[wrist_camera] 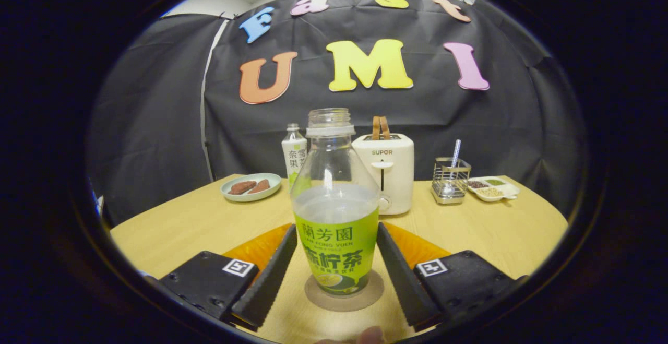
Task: Take the bottle from table, then pour the juice into the cup, finally place the bottle on the coaster
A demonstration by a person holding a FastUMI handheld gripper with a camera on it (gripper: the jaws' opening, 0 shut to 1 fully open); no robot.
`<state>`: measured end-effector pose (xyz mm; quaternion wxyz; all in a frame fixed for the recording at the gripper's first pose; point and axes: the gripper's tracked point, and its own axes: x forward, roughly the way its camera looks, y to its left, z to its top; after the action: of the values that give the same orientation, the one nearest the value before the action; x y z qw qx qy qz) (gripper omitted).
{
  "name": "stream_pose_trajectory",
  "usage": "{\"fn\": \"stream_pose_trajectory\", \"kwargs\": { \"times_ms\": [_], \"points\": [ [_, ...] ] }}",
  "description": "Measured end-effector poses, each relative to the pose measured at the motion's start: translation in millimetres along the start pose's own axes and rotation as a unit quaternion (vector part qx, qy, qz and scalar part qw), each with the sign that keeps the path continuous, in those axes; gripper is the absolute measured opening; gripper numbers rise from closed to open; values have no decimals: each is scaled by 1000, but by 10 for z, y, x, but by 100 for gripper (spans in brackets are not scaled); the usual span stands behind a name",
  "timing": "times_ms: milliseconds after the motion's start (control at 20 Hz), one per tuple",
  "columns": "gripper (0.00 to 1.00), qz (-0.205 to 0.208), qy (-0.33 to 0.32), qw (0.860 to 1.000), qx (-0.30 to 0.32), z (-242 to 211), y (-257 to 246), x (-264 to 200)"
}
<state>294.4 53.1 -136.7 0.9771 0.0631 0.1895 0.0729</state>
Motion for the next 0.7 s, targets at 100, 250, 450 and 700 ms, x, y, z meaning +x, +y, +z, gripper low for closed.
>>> {"fn": "stream_pose_trajectory", "kwargs": {
  "times_ms": [100,250,450,700],
  "points": [
    [100,-4,-10,1000,-3,68,-7,-89],
    [100,-3,-30,1000,1,186,17,-340],
    [100,9,-73,997,-9,351,138,-956],
    [100,-57,-102,993,-30,346,-98,-1937]
  ]
}}
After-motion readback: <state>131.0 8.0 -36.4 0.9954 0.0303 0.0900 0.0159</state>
